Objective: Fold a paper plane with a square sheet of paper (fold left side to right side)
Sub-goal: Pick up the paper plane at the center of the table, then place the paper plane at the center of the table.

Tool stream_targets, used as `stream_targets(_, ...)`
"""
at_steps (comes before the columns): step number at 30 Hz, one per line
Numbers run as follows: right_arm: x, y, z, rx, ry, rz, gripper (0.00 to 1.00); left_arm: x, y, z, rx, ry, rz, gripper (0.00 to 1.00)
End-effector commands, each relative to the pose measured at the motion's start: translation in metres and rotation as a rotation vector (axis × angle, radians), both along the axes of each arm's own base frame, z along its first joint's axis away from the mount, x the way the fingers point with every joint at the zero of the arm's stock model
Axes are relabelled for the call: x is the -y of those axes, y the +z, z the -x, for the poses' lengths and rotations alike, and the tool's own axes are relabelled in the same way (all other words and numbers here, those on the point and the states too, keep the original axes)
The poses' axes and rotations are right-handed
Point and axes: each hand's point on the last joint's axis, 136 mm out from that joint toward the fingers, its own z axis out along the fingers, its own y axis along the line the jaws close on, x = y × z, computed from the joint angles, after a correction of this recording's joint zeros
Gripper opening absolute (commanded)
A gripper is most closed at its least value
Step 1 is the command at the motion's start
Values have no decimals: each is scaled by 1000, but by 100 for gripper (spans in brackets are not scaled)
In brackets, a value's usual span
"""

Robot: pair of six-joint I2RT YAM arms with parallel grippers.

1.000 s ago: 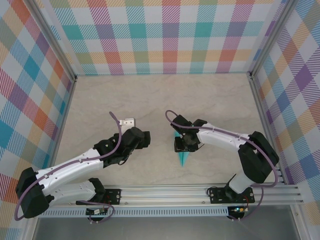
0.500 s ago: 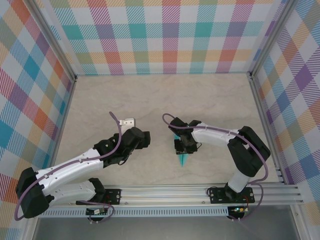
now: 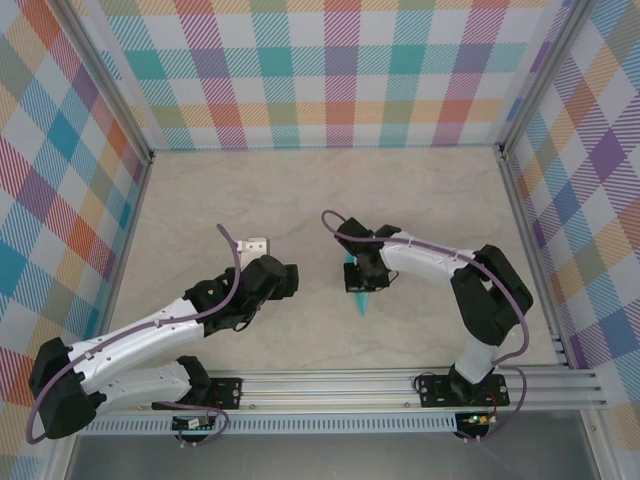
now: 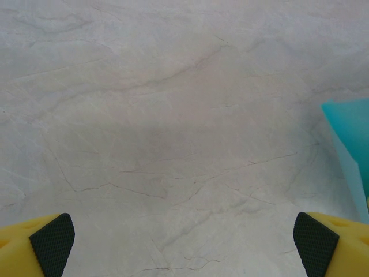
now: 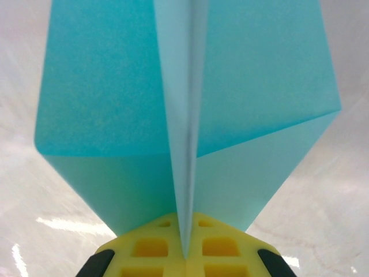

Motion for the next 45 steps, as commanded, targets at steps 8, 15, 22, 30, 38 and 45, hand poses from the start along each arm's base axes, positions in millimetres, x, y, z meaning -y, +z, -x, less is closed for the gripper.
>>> stream_targets(8,-4,14,-100,9,-3,144,1,-5,5,6,-13,-38,-32,100)
stream_targets(15,-16,-1,-125,-7,-30,172,2,-7,-4,9,-34,-42,-36,100)
stream_targets(22,-19,-16,-131,-45,-40,186,3,-8,-7,9,-37,-38,-48,100)
stream_targets(30,-23,-22,-134,-59,-26,185,14,-8,-9,9,-43,-38,-55,100)
stream_targets(38,-25,-26,-133,-69,-12,173,20,-7,-10,9,-49,-41,-54,100)
stream_targets(45,-26,-28,-131,-78,-4,168,25,-7,-11,9,-53,-38,-62,100)
